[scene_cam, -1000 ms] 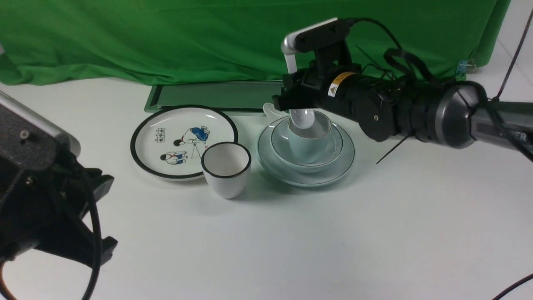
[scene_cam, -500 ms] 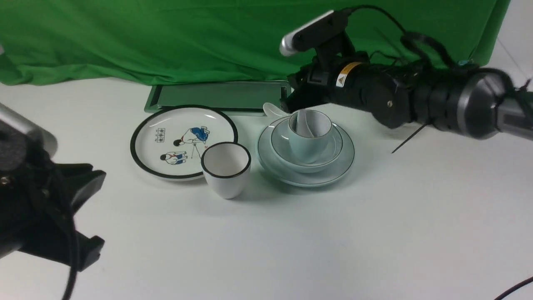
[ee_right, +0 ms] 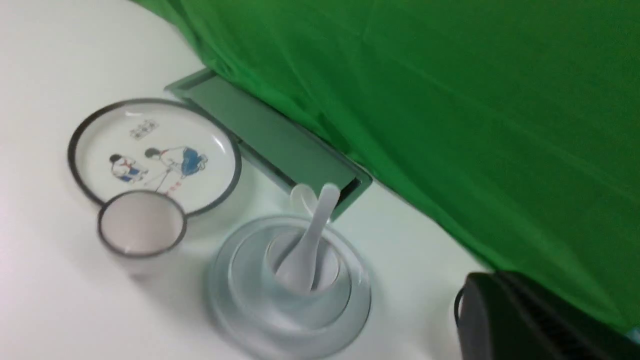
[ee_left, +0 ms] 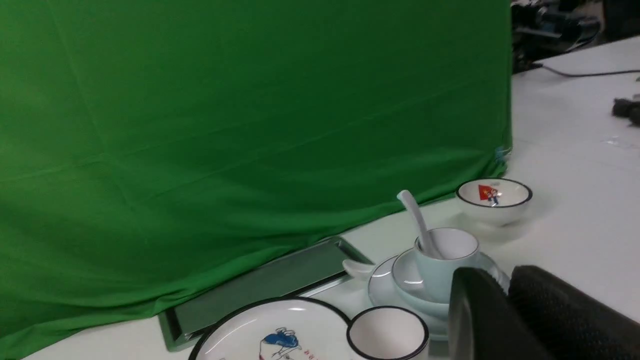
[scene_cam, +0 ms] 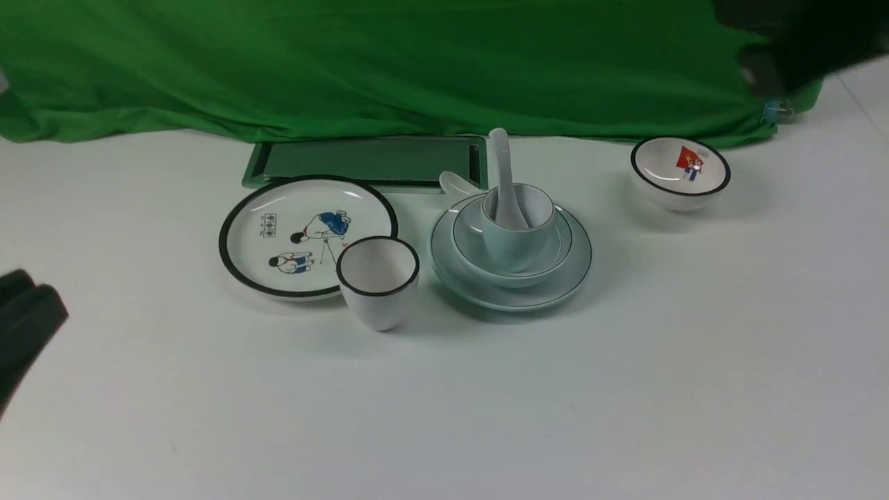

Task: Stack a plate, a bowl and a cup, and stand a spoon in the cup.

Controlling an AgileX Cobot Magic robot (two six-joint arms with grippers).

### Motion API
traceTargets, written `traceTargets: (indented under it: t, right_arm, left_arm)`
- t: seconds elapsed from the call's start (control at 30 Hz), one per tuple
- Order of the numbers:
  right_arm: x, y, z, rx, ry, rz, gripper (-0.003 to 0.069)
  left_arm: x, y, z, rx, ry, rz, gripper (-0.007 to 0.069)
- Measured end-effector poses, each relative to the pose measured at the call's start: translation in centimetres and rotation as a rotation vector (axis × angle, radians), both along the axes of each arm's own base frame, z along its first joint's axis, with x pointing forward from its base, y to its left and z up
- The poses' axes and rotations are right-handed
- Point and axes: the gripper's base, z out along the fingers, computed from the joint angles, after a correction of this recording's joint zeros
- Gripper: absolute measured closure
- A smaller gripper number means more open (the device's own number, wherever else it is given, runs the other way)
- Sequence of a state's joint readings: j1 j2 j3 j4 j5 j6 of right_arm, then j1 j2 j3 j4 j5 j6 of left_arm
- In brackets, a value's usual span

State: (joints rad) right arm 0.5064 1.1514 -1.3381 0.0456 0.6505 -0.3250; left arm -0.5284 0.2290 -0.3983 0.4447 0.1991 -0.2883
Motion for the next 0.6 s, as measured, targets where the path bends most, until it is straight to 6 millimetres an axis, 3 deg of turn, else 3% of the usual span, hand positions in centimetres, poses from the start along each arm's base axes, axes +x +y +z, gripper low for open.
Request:
traceTargets:
  t: [0.03,0.07,0.13,0.3,0.43,0.53,0.6]
  right_arm:
    - [-2.3,-1.3,-0.7,0.015,0.013,-0.01,0.0648]
    - [-2.6,-1.5,-0.8,0.018,0.015,-0.012,0.0648]
    - [-6.0,-3.3,-2.4,0.062,0.004,-0.027,0.0648]
    - [-11.5,-6.3,-7.9,0.189,-0.071,-0.048,0.0648]
    - [-13.5,-7.4,-12.5,0.252,-0.158,-0.038,0.0645]
    - [-14.0,-7.6,-14.7,0.262,-0.175,-0.035,0.0643]
    - [-14.2,-7.7,-17.4,0.249,-0.151,-0.036,0.0637]
  left_arm:
    - [-0.4,0.1,-0.7,-0.012,-0.028,-0.013,0.0612]
    - [-0.4,0.1,-0.8,-0.013,-0.03,-0.014,0.0619]
    - [-0.6,0.2,-1.3,-0.018,-0.042,-0.021,0.0651]
    - [-0.7,0.1,-1.3,-0.021,-0.052,-0.026,0.0664]
    - [-0.7,0.1,-1.3,-0.016,-0.056,-0.025,0.0662]
    - [-0.7,0.1,-1.3,-0.01,-0.059,-0.025,0.0661]
    - [-0.6,0.1,-1.4,-0.006,-0.059,-0.025,0.0661]
